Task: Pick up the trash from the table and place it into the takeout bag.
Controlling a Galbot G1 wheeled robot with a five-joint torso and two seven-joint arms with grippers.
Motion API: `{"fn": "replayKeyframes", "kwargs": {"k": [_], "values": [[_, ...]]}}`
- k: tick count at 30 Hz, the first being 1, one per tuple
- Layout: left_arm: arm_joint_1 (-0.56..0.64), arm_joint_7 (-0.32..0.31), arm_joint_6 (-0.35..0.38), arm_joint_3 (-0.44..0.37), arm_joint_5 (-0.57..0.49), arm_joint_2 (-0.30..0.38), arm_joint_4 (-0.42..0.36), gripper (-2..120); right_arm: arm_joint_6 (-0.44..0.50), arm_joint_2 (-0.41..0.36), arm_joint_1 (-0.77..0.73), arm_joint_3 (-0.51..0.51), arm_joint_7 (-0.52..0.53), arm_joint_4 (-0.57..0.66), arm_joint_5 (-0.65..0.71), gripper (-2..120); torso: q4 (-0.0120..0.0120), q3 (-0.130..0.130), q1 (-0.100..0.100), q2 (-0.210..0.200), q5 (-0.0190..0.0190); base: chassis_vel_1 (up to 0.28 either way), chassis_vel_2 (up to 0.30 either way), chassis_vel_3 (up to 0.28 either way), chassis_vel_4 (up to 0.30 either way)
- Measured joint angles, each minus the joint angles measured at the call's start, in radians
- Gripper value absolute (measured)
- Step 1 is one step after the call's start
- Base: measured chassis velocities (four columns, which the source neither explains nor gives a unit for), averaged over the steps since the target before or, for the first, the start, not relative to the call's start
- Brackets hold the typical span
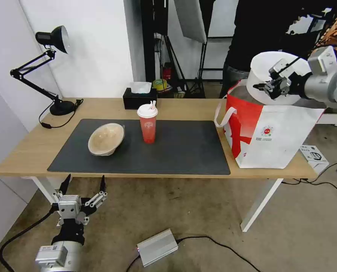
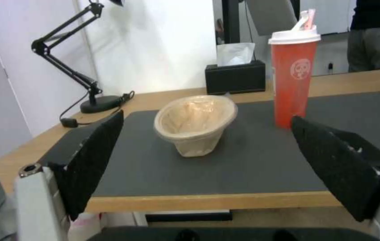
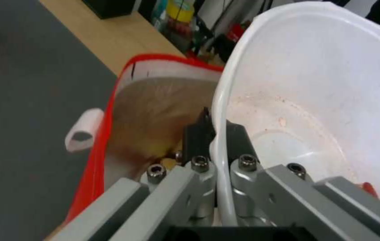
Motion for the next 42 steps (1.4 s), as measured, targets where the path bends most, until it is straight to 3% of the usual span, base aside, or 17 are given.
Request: {"fn": "replayKeyframes", "kwargs": {"k": [34, 42], "values": [[-0.01, -0.001, 0.001, 0.005, 0.001, 0.001, 0.009, 100, 0.002, -0.027, -0.039, 0.019, -0.024, 0.055, -0.002, 0, 0.0001, 0.0, 0.0, 0.0, -0.0002, 0.0, 0.0, 0.0, 0.0], [-0.01, -0.001, 0.001, 0.008, 0.002, 0.001, 0.01, 100, 0.001, -0.042, -0.104, 0.063, -0.025, 0.072, 0.0, 0, 0.0001, 0.0, 0.0, 0.0, -0.0001, 0.0, 0.0, 0.0, 0.0]]}}
